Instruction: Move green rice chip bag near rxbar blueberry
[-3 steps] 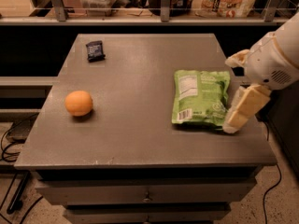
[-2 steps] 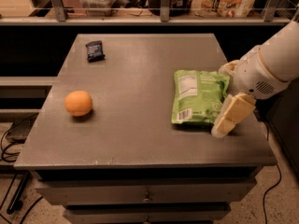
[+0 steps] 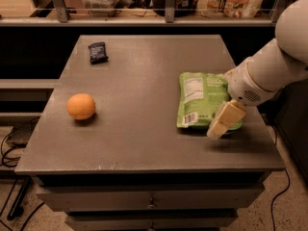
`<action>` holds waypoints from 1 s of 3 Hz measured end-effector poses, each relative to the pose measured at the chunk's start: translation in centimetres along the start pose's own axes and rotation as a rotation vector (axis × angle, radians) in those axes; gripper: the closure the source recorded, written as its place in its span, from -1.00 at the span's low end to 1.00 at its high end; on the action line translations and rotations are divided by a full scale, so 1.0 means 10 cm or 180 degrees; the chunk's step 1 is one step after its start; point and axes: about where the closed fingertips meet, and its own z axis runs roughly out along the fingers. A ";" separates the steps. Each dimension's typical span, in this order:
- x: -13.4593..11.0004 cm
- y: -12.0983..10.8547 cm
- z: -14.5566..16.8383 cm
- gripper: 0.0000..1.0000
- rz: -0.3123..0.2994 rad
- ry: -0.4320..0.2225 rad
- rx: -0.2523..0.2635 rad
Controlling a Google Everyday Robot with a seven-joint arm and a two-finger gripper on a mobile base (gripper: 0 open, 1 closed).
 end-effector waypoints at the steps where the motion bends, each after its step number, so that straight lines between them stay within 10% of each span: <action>1: 0.08 -0.06 0.15 -0.72 0.0109 0.0065 0.0036; 3: 0.07 -0.11 0.15 0.21 0.0006 0.0228 0.0076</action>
Offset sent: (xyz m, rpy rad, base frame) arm 0.0190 -0.0152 -0.0223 -0.0555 0.0186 -0.0698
